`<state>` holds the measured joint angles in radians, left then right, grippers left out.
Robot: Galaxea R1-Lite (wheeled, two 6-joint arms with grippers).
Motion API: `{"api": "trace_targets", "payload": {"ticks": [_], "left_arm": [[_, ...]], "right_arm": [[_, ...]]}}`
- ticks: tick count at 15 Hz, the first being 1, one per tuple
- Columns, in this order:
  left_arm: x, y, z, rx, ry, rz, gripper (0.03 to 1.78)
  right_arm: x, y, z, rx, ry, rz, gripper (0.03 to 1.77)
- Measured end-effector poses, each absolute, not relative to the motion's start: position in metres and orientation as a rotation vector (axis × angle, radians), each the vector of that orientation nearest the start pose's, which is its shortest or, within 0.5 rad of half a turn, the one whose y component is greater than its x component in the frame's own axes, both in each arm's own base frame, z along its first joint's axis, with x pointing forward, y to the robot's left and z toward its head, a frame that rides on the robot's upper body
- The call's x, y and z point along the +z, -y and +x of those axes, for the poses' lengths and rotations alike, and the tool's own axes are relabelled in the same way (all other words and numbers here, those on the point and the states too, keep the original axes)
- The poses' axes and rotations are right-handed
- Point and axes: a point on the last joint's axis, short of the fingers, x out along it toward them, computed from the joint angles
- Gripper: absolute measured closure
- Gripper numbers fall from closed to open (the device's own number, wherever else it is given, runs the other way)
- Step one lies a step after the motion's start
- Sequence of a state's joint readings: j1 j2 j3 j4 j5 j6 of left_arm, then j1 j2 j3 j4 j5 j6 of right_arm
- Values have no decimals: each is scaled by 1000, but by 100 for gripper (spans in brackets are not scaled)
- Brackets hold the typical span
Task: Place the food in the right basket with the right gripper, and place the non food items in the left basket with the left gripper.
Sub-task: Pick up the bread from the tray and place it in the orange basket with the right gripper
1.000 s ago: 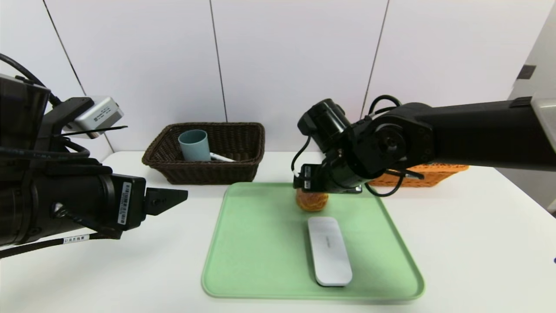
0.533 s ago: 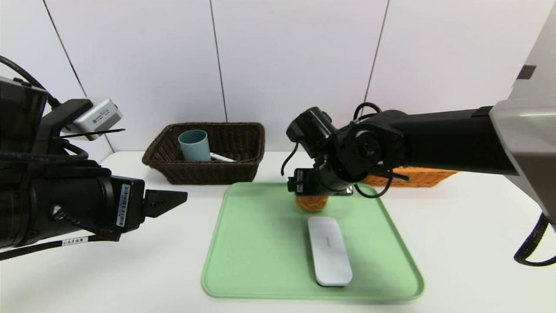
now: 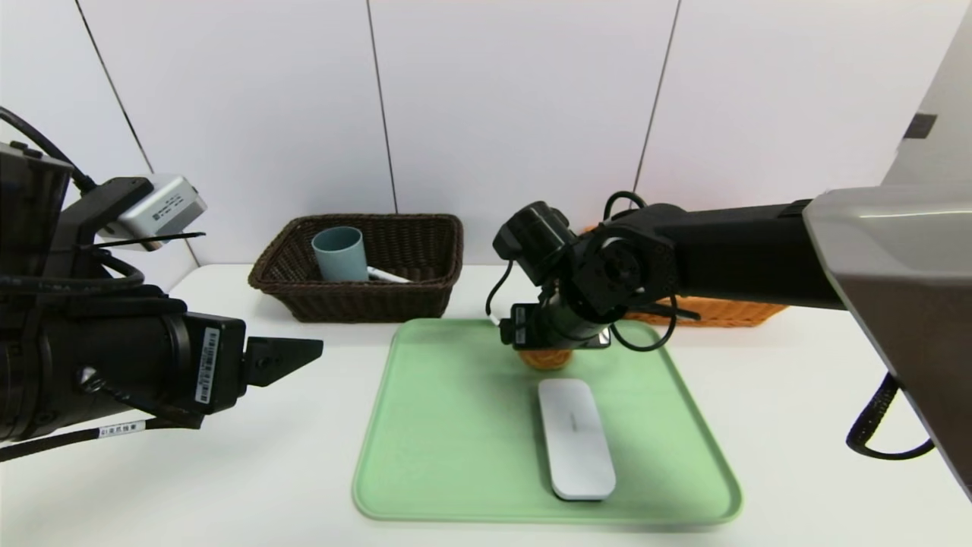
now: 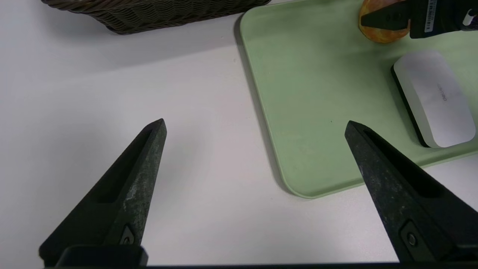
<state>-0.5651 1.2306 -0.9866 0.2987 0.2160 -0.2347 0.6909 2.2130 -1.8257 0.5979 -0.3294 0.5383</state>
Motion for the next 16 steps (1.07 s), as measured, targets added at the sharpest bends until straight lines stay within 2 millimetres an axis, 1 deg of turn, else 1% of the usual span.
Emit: {"api": "trace_targets", "payload": {"ticks": [5,6,7,9,11,13,15,16], "left_arm": [[259,89,149,-277,-547,-14,12],[257,89,149,-277,-550,-13,12],[256,89,149,-276,-553,-12,12],[256,88,149,-276,-553,-11,12],[256,88,148,-277,-552,-9,12],[256,88,148,-277,-552,-8,12],[256,88,148,-277,-552,-8,12],[256,88,148,-277,-552,-7,12]], "right_arm": [[150,-269,339,81,-922,13,9],[149,-269,340,80,-924,13,20],[148,-270,341,80,-924,15,38],[147,-270,342,81,-924,14,67],[147,-270,342,81,-924,14,87],[149,-270,341,80,-926,16,98],[156,-268,339,85,-916,25,99],[163,-266,337,90,-905,34,99]]}}
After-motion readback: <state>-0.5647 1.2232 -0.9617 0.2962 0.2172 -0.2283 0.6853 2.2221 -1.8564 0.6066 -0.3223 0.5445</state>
